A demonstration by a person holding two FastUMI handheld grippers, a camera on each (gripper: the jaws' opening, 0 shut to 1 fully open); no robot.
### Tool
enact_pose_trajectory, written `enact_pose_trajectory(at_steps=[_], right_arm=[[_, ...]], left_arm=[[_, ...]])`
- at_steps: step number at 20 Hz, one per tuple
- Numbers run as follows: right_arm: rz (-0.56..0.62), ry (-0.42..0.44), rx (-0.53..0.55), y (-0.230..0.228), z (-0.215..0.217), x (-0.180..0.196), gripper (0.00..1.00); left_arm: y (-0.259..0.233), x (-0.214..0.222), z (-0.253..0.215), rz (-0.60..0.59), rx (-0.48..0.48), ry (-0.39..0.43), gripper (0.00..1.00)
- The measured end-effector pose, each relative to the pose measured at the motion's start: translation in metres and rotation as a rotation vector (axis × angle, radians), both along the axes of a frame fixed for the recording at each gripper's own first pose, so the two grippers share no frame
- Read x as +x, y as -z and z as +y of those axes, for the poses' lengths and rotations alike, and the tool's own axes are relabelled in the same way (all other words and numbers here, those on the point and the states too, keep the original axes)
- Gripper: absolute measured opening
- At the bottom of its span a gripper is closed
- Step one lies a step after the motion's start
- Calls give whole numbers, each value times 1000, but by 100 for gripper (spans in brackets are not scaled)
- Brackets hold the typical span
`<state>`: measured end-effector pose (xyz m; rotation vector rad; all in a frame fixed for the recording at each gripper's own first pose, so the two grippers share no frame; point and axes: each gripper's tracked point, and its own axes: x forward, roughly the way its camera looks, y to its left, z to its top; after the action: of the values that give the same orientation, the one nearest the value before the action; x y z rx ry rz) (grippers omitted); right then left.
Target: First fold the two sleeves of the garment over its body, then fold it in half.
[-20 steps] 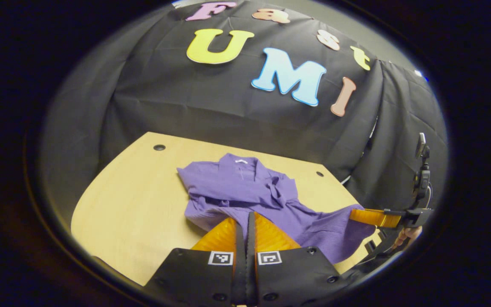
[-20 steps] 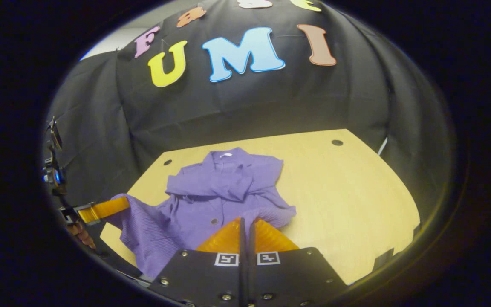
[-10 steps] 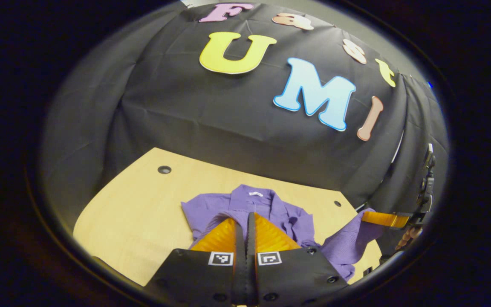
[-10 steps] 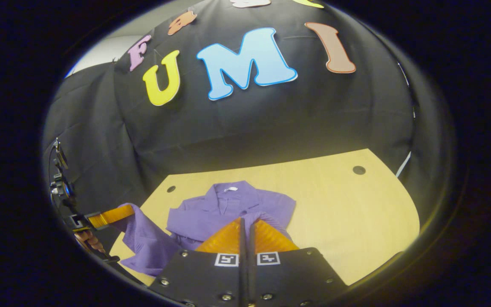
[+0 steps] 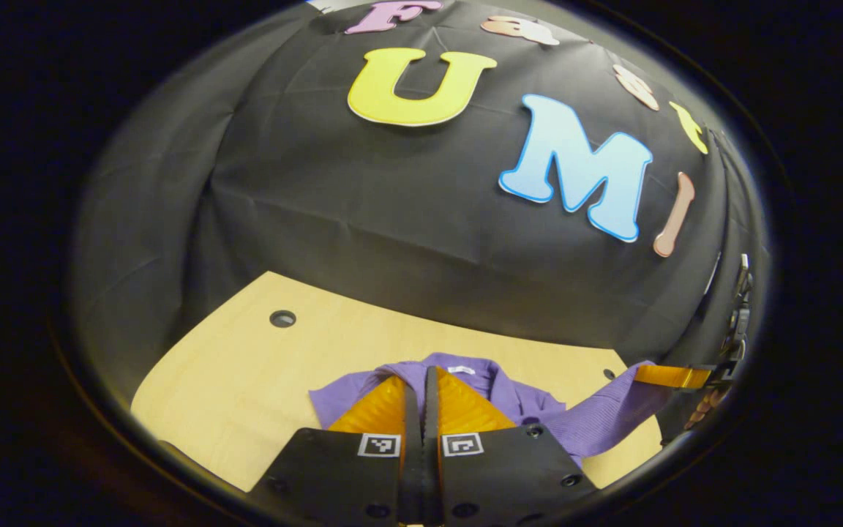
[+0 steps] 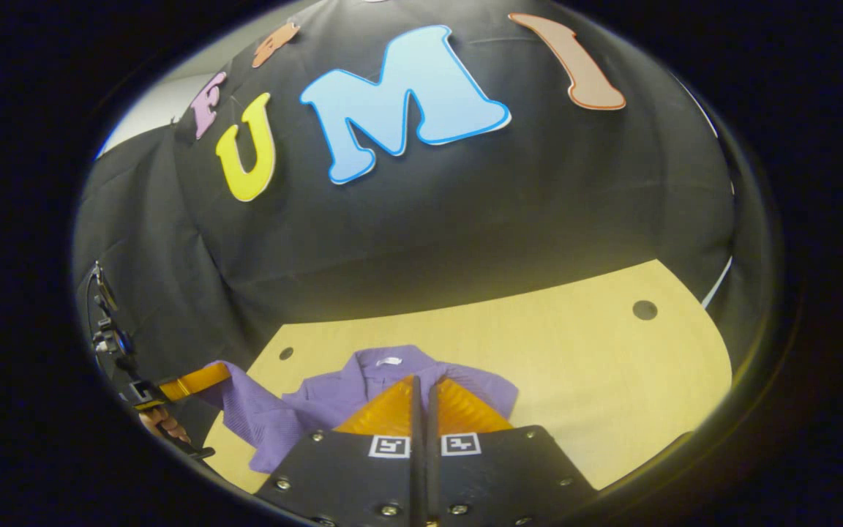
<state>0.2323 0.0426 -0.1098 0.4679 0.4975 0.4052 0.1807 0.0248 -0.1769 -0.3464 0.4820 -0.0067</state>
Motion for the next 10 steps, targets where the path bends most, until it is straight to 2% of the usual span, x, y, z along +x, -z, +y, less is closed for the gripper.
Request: enact_pose_trajectory(at_steps=[5, 10], right_arm=[[30, -1, 12, 25, 4, 54, 1], [68, 3, -24, 64, 11, 95, 1]], left_arm=[[26, 54, 19, 14, 6, -66, 6], [67, 91, 23, 60, 58, -79, 6]])
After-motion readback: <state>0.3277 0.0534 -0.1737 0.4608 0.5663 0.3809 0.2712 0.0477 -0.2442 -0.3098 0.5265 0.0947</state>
